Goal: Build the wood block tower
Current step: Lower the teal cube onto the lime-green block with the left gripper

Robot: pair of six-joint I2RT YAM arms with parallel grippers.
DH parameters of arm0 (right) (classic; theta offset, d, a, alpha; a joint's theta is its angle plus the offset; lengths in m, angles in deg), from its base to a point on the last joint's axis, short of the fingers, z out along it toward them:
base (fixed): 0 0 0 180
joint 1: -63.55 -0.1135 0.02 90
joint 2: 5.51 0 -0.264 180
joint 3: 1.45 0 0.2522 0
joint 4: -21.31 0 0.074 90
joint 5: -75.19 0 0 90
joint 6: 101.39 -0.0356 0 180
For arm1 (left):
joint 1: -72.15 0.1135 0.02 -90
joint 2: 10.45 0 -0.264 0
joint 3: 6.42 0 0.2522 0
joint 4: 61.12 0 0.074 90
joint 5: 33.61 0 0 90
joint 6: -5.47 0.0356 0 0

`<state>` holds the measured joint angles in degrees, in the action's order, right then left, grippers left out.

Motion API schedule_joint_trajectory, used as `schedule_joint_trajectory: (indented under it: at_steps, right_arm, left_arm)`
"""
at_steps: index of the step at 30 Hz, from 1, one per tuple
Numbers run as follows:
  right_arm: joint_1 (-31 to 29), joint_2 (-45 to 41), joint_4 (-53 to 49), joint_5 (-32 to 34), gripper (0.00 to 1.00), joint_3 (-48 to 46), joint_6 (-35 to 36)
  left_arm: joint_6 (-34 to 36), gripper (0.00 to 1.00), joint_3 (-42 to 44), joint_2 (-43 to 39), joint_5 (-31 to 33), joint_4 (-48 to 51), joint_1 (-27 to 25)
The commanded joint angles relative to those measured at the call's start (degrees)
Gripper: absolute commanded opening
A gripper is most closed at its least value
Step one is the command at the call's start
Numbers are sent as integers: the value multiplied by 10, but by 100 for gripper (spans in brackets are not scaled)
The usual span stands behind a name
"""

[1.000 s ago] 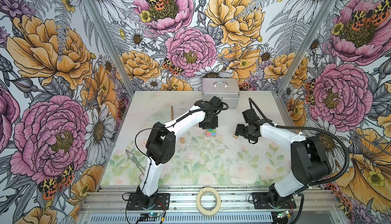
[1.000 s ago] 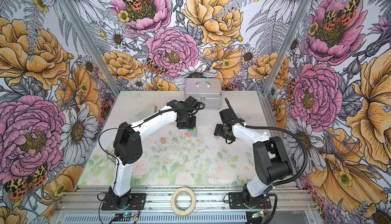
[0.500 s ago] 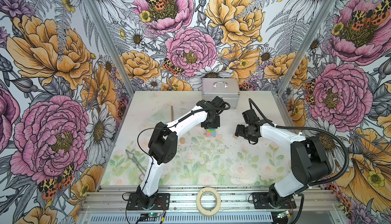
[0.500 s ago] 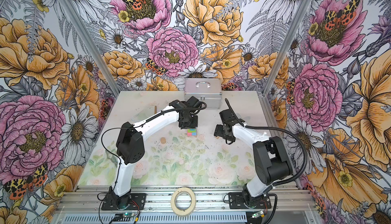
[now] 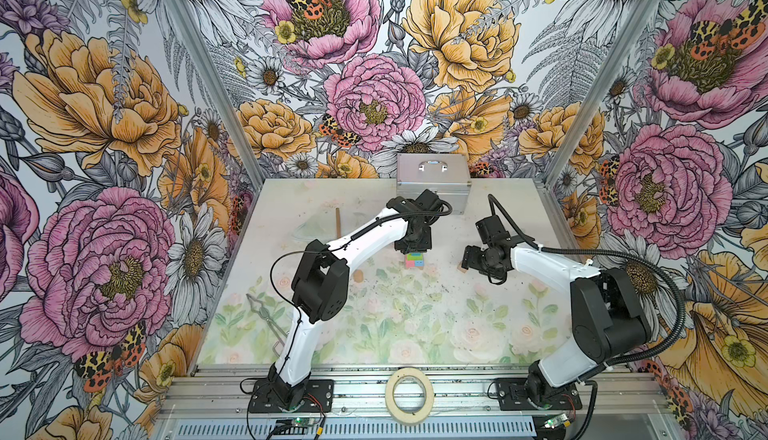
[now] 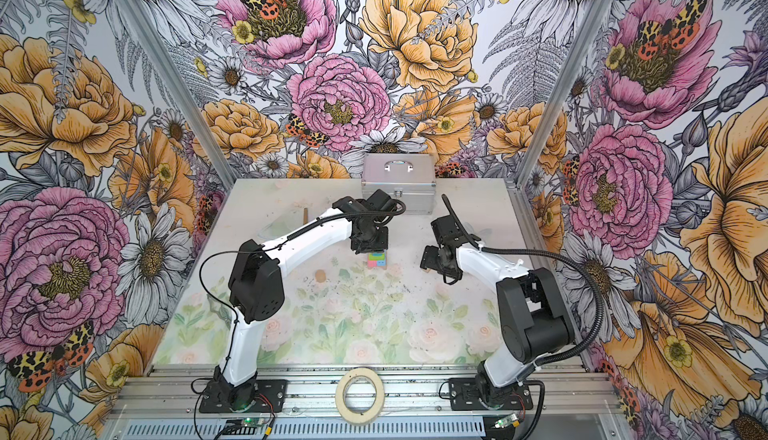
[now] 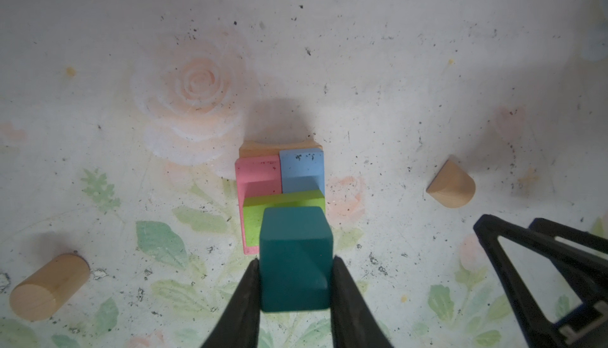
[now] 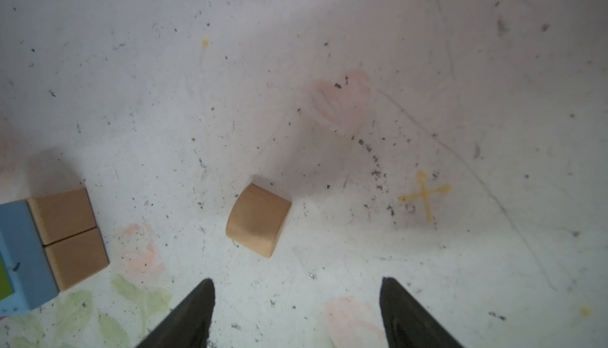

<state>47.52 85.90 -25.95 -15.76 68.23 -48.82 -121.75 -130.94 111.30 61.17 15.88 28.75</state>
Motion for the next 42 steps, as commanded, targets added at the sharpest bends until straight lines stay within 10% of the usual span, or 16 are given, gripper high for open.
schedule_joint_trajectory:
  at_steps: [1, 42]
  right_arm:
    - [3, -17, 13, -2, 81, -5, 2]
    - [4, -16, 14, -5, 81, -7, 0]
  left_arm:
    - [-10, 0, -6, 13, 16, 7, -6]
    - [-15, 0, -29, 36, 27, 14, -12]
